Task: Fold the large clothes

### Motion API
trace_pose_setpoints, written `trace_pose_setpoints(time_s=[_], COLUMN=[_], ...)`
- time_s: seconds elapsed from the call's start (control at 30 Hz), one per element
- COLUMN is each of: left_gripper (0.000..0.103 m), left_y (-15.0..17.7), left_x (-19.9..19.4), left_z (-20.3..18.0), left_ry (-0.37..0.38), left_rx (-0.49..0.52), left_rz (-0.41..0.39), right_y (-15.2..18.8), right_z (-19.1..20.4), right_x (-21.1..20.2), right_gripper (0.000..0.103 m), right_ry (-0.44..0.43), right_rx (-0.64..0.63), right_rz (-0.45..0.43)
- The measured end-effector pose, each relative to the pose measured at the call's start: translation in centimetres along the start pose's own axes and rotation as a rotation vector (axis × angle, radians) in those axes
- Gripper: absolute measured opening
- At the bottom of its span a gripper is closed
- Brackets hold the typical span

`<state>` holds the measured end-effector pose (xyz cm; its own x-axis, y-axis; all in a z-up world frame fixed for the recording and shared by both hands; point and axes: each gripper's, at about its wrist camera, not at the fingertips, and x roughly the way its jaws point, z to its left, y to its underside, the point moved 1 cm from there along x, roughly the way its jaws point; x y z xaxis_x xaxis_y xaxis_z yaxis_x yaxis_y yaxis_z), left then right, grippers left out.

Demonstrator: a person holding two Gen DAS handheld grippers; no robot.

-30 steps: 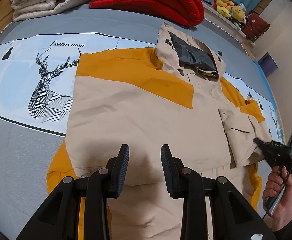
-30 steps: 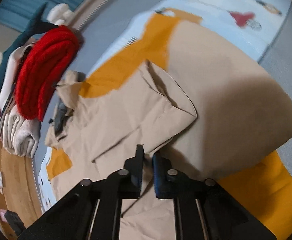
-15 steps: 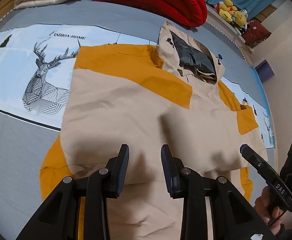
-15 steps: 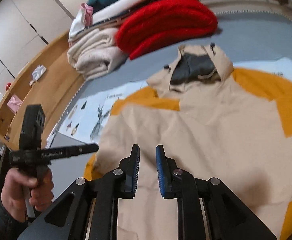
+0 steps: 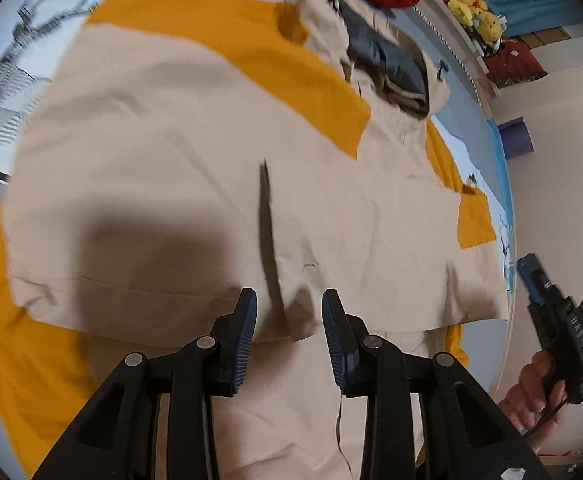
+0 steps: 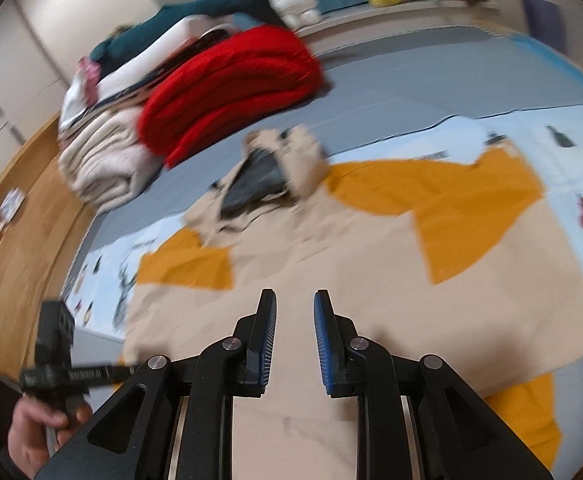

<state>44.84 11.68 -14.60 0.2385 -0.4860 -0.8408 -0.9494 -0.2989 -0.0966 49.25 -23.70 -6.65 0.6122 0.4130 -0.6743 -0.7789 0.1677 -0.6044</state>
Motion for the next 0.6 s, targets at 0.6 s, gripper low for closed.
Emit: trace_pose_setpoints(time_s=[0.6], left_gripper=[0.001], left_y=[-1.4], left_x=[-7.8], left_z=[4.0], left_ry=[-0.313], left_rx=[-0.070], left_rz=[-0.292], right_y=[-2.7], right_z=[-11.4], right_x=[-3.9], right_gripper=[0.021], right_ry=[0.164], right_rx=[0.417], right_rz=[-0.116])
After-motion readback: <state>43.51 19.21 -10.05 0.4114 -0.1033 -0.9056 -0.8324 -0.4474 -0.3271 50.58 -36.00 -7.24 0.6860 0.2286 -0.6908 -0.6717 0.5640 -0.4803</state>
